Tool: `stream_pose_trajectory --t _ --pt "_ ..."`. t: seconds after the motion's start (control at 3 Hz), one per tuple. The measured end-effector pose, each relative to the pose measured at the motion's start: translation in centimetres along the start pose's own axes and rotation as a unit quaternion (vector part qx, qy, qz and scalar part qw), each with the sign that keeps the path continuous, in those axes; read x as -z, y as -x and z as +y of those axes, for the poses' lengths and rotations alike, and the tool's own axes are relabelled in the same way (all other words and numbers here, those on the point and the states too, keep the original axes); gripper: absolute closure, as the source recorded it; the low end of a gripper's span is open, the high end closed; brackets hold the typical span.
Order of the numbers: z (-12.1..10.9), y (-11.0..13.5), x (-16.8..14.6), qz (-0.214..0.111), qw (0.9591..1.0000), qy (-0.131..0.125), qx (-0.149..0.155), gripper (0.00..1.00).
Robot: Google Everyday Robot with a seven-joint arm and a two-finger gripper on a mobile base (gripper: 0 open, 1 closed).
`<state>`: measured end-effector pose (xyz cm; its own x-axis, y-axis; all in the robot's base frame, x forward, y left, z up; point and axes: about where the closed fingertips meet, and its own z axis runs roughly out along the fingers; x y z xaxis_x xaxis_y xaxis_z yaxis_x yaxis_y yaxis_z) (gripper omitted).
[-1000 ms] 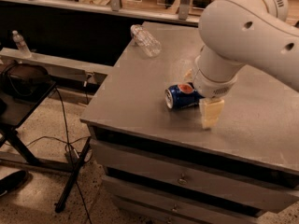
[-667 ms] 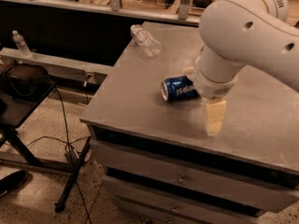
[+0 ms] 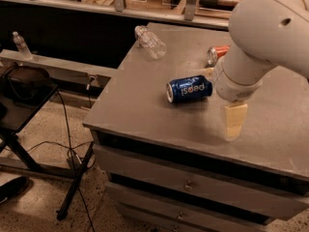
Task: Knock pepsi can over
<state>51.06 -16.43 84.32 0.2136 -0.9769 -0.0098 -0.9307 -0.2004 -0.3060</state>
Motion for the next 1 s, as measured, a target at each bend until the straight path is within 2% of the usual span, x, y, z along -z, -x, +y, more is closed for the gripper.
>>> stream_pose_trajectory --t 0.67,1.0 --pt "0.6 -4.1 1.6 -0.017 0.9994 -0.011 -0.028 0.00" --pt "0.3 -6.3 2.3 -0.044 0.9975 -0.019 -0.051 0.00"
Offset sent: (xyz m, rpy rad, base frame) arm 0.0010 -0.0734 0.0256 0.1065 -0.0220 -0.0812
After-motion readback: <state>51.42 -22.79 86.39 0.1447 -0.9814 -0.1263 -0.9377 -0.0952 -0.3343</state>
